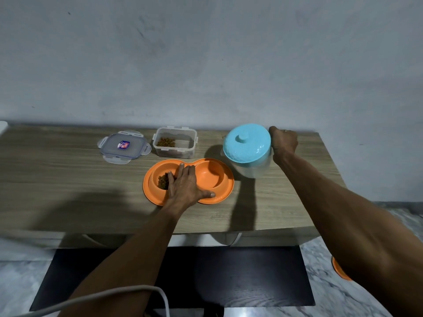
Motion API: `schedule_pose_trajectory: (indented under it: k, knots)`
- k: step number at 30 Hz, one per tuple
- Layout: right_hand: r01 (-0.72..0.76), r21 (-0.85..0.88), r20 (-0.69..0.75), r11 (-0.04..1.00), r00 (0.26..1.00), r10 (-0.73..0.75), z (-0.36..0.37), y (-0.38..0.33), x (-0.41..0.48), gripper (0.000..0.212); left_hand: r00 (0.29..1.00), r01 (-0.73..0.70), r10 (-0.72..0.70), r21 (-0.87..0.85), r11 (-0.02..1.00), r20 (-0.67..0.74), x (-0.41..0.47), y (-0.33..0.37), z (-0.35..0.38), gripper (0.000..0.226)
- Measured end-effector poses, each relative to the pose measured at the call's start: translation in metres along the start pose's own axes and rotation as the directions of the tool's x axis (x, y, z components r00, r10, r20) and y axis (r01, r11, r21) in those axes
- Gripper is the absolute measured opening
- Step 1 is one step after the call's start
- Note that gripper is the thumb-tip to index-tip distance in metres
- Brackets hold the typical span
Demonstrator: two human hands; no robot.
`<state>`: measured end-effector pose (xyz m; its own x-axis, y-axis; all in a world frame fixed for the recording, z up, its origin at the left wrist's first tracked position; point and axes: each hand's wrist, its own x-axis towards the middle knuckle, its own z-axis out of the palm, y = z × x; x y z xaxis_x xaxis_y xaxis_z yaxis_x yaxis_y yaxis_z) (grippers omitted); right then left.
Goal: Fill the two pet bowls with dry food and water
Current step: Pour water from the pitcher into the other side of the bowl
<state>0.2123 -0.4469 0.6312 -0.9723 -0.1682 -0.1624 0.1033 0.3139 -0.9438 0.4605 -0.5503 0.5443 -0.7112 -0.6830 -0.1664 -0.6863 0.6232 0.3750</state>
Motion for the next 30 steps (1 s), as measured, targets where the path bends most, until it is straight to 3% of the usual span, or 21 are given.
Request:
schedule_pose_trajectory:
  k: [10, 30]
  knots:
    - [0.058, -0.095, 0.013, 0.994, 0.998, -0.058, -0.002, -0.008, -0.006, 0.032, 1.0, 0.018, -0.018, 0.008, 1.0, -0.002, 0.002, 0.0, 0.001, 0.118]
    - [0.086, -0.111, 0.021, 0.99, 0.996, -0.084, -0.007, -0.012, -0.009, 0.036, 1.0, 0.019, -0.019, 0.012, 1.0, -0.005, 0.002, 0.0, 0.001, 0.118]
